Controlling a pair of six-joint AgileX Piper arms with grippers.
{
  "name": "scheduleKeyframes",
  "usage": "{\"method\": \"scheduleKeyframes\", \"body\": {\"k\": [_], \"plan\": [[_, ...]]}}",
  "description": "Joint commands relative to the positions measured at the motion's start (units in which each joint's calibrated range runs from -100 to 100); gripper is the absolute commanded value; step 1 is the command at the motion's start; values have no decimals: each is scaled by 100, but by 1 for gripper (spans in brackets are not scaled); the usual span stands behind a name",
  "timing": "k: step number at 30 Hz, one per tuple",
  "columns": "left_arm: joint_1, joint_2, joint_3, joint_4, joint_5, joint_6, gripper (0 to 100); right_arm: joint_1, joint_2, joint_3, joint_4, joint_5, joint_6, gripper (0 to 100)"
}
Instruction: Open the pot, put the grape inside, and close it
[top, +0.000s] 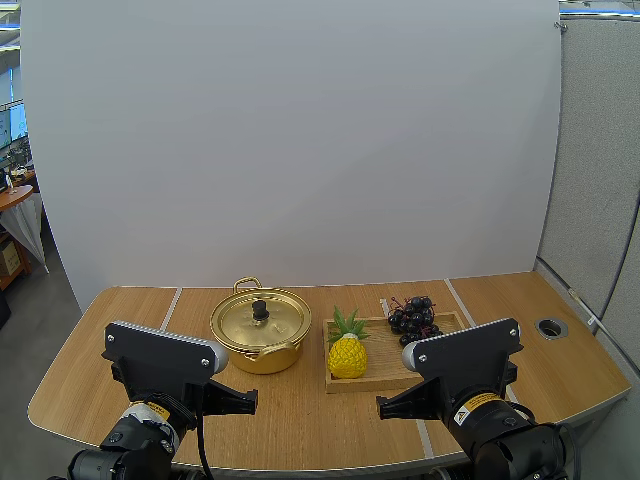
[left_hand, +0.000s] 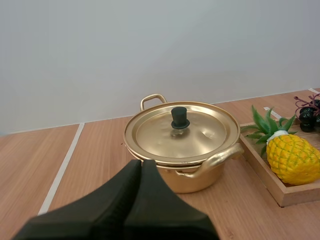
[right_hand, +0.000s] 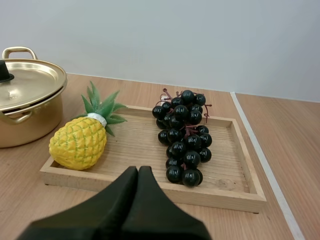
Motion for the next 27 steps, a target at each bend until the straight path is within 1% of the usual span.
{"method": "scheduleKeyframes", "body": {"k": [1,9,13,20,27], "plan": [[18,-5,0,21,-142,26,1,-21,0,0,10,-152,11,0],[18,-5,0,21,-142,26,1,-21,0,0,10,-152,11,0],[18,-5,0,21,-142,26,1,-21,0,0,143,-133,19,0],[18,-5,0,21,-142,26,1,-21,0,-35,118,-116,19,0],[18,-5,-963,57,-126,26,1,-21,0,-1022,104,360,19,0]]}}
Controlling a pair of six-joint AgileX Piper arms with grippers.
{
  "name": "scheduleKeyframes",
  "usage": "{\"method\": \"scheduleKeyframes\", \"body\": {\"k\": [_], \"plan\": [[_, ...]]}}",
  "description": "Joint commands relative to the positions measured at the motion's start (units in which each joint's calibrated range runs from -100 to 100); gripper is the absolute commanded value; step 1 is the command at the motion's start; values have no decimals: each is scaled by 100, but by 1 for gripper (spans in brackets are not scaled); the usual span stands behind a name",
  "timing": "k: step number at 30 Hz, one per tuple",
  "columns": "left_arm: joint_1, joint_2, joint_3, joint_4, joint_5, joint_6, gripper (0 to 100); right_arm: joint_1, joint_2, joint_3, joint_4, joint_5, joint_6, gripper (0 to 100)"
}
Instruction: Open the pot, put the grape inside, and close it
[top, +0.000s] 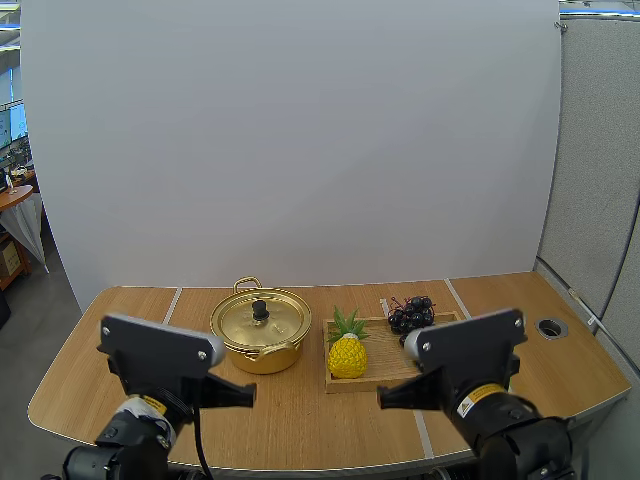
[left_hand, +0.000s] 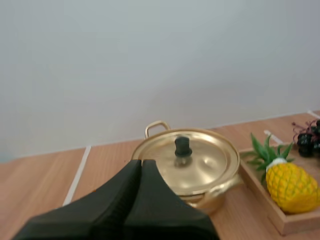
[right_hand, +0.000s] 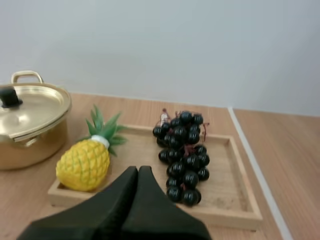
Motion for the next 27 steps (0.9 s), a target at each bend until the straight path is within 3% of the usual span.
{"method": "scheduleKeyframes", "body": {"k": [1,6,10,19,27], "plan": [[18,-5,-530,52,-118,26,1,-21,0,-637,-56,259,0,0],[18,-5,-1178,184,-118,26,1,-21,0,-1200,-198,310,0,0],[18,-5,-1898,192,73,26,1,-21,0,-1837,-198,1092,0,0],[18,-5,-3837,159,2402,26,1,-21,0,-3357,-186,2897,0,0],[18,-5,-5175,159,3350,26,1,-21,0,-4185,-177,3124,0,0]]}}
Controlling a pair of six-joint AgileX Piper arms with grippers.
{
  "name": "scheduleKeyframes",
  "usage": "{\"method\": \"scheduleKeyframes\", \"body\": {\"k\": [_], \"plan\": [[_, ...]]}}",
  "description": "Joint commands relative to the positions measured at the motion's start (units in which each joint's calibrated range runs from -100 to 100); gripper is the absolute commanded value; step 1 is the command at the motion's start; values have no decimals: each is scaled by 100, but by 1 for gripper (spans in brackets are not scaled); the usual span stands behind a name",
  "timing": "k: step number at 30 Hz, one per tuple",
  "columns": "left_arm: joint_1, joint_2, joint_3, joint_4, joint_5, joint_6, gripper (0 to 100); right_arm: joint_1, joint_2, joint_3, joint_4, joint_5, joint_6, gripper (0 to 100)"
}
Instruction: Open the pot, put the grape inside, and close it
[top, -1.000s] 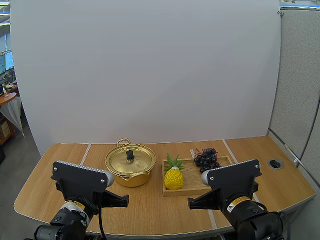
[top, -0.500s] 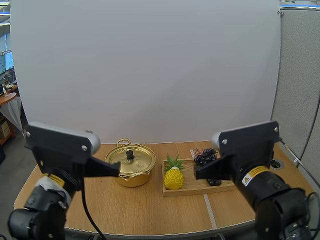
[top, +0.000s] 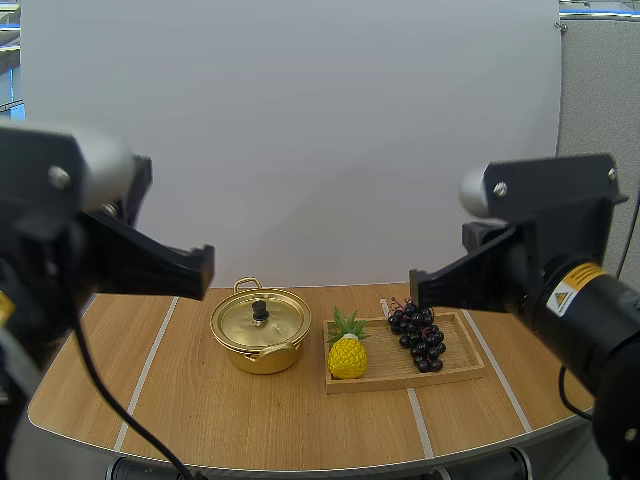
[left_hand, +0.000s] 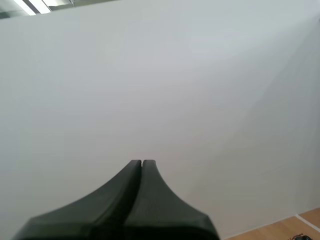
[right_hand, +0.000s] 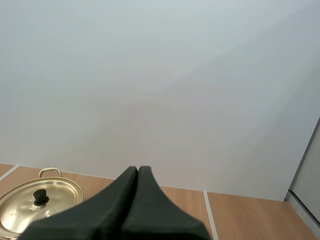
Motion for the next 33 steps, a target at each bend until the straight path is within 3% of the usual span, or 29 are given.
{"method": "scheduleKeyframes", "body": {"k": [1,8,33], "plan": [[18,0,-531,-17,452,26,1,-21,0,-373,-33,14,0,0],[18,214,-563,43,780,-23,1,-21,161,-625,-33,60,0,0],[18,4379,-563,86,469,-49,1,-21,3726,-684,-94,276,0,0]]}}
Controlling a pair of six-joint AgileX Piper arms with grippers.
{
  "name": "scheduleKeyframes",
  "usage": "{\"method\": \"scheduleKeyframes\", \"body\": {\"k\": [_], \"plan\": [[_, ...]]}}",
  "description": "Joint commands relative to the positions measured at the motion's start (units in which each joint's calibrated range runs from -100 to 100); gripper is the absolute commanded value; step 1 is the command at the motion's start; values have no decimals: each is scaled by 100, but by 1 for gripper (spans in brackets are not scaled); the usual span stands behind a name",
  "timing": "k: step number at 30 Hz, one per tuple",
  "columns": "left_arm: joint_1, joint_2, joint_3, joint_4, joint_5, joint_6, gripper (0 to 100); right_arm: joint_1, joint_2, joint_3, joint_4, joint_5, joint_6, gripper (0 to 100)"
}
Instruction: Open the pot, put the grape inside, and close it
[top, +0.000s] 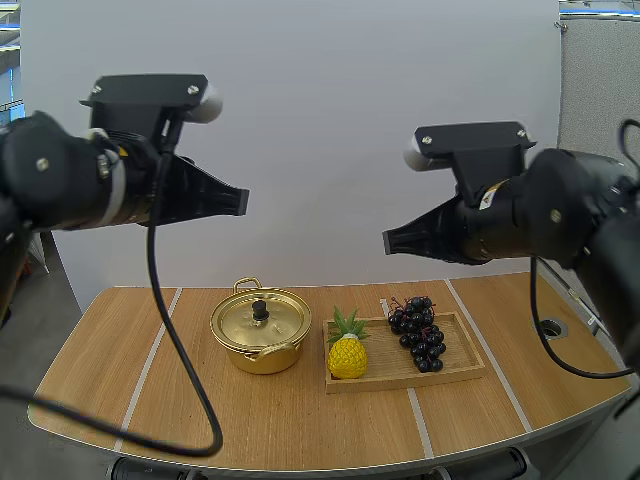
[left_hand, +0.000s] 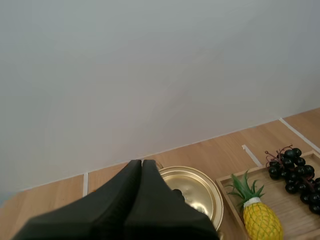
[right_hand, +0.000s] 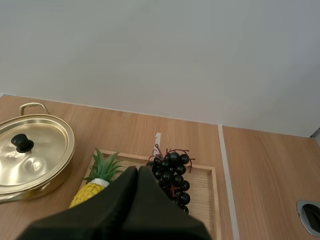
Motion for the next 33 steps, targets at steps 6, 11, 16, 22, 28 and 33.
{"method": "scheduleKeyframes", "body": {"k": [6,11,16,22,28,33], "plan": [[18,1014,-14,3,-175,-40,1,-21,927,-50,-62,-37,0,0],[18,1343,-14,3,-175,-40,5,-21,1206,-50,-62,-37,15,0],[18,1414,-14,3,-175,-363,42,-21,1238,-50,-62,-37,384,5],[18,1414,-14,3,-137,-378,100,-21,1238,-50,-72,-37,480,100],[18,1440,-14,3,124,-231,100,-21,1195,-50,-72,-18,471,100],[18,1453,-14,-41,213,664,100,-21,1195,-50,-72,-1,471,100]]}}
